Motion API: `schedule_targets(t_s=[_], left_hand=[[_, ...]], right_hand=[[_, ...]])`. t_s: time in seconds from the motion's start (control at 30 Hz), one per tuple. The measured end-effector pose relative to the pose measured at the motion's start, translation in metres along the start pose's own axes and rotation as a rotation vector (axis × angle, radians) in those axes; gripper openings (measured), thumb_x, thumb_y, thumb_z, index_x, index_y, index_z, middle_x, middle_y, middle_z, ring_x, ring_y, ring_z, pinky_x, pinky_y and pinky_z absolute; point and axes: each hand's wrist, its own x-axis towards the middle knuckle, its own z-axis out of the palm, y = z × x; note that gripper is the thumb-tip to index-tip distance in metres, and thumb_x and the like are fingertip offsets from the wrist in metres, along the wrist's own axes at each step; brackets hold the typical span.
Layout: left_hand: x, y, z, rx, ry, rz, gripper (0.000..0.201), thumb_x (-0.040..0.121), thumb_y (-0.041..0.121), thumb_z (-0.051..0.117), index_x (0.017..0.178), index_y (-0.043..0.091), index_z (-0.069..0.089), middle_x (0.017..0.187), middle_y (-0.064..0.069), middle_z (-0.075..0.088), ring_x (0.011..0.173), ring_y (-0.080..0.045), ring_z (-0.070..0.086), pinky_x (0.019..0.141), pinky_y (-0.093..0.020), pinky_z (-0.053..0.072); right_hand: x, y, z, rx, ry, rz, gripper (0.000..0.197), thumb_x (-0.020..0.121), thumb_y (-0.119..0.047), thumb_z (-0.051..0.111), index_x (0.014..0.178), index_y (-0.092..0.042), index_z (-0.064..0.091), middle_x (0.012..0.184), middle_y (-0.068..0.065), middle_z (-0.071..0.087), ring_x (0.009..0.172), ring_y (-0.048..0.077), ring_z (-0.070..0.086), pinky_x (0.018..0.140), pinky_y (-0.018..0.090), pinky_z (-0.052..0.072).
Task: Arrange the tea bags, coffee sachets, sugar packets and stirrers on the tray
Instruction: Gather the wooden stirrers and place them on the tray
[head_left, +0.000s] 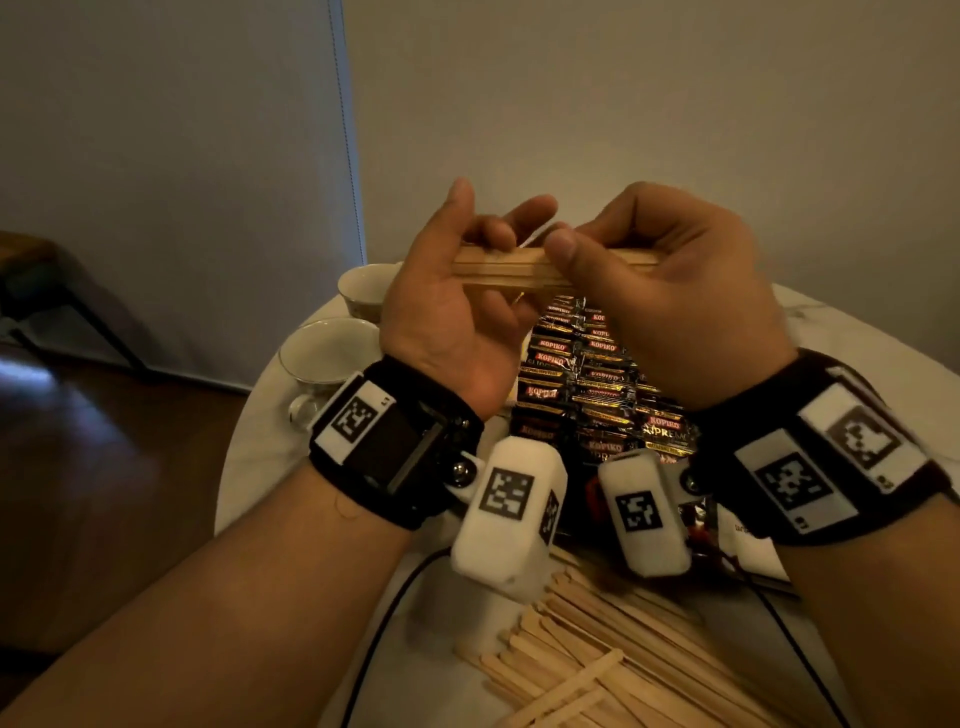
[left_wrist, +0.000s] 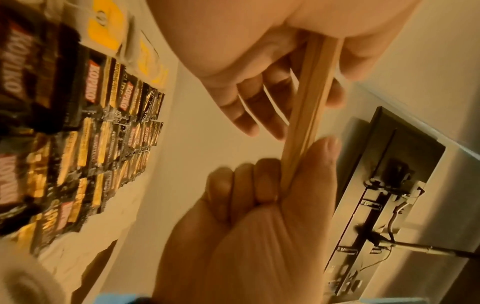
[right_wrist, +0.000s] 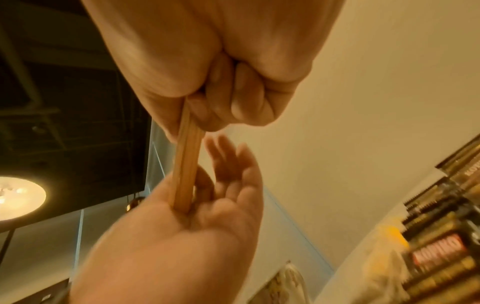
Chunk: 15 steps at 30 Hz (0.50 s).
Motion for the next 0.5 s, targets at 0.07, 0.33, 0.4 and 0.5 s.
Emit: schedule_targets(t_s=[0.07,0.33,0.4,0.5], left_hand=[[-0.001,0.002,0.000,-0.043,0.037,0.034,0.038,0.103,0.037,0.055,0.075,0.013,0.059,0.096,-0.010,0.074,0.100,-0.033,0.070,0.096,-0.050,0.055],[0.003,-0.003,-0.002,0.346,0.120,0.207,0.052,0.109,0.043,0.040,0.082,0.010,0.070,0.091,-0.013,0.073,0.092,-0.035,0.071,0.095,-0.058,0.057],[0.005,-0.004,-0.003,0.308,0.136,0.203,0.044,0.109,0.040,0.043,0.087,0.008,0.065,0.088,-0.015,0.072,0.090,-0.033,0.071,0.091,-0.055,0.059],[0.002,-0.003,-0.001,0.166,0.077,0.161,0.046,0.109,0.044,0.039,0.087,0.010,0.062,0.088,-0.015,0.071,0.088,-0.031,0.070,0.085,-0.048,0.057]], right_hand=[[0.005,-0.004,-0.011,-0.029,-0.023,0.017,0.020,0.090,-0.031,0.078,0.079,-0.018,0.068,0.060,-0.014,0.066,0.050,0.003,0.059,0.051,0.015,0.042],[0.008,-0.004,-0.018,-0.090,-0.034,0.120,0.025,0.089,-0.044,0.075,0.079,-0.022,0.069,0.062,-0.007,0.066,0.051,0.006,0.058,0.054,0.027,0.045],[0.007,-0.002,-0.018,-0.075,-0.035,0.133,0.030,0.087,-0.045,0.077,0.077,-0.019,0.067,0.060,-0.001,0.065,0.047,0.010,0.055,0.051,0.028,0.043],[0.008,0.005,-0.016,0.123,0.001,0.214,0.030,0.089,-0.032,0.078,0.073,-0.014,0.060,0.054,0.004,0.059,0.040,0.014,0.047,0.045,0.026,0.037]])
